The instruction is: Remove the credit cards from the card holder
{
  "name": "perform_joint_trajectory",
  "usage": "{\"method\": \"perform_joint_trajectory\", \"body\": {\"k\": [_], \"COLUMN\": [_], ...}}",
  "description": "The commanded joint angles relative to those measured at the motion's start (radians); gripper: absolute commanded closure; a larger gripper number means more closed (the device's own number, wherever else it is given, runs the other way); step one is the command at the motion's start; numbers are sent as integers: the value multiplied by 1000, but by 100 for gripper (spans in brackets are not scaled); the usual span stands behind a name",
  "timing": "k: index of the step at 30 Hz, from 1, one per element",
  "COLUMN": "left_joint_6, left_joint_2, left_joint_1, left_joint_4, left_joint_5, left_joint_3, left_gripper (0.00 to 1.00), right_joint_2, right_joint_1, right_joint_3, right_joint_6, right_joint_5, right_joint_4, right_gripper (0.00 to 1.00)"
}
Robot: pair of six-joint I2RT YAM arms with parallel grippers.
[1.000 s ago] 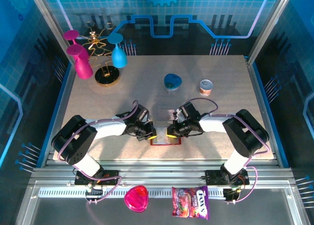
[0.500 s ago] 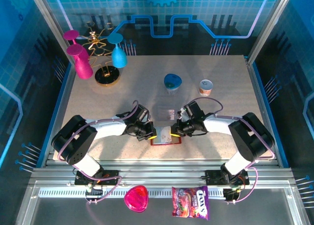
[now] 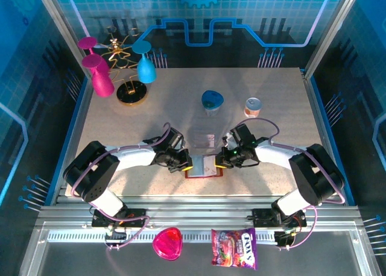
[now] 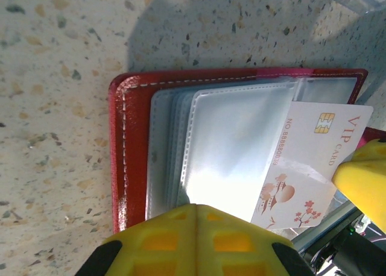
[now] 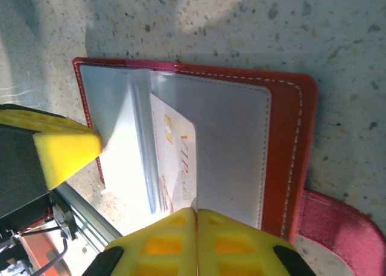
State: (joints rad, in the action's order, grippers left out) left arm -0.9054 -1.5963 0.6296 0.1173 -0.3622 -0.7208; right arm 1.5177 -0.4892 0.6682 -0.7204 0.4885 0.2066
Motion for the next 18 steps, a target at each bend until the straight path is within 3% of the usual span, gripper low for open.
{"method": "perform_joint_trajectory", "body": {"k": [1, 18], "left_joint_6": [29, 29], "left_joint_2": [-19, -4], "left_joint_1": [5, 5], "left_joint_4": [39, 55], "left_joint_5": [12, 14], "left_joint_3": [-30, -51], "left_gripper": [95, 87], "right_joint_2": [-17, -25], "right_joint_1": [14, -10], "right_joint_3": [25, 30], "right_joint_6": [24, -34], "right_joint_5": [-22, -1], "right_joint_4": [60, 17], "right_gripper": [94, 88]}}
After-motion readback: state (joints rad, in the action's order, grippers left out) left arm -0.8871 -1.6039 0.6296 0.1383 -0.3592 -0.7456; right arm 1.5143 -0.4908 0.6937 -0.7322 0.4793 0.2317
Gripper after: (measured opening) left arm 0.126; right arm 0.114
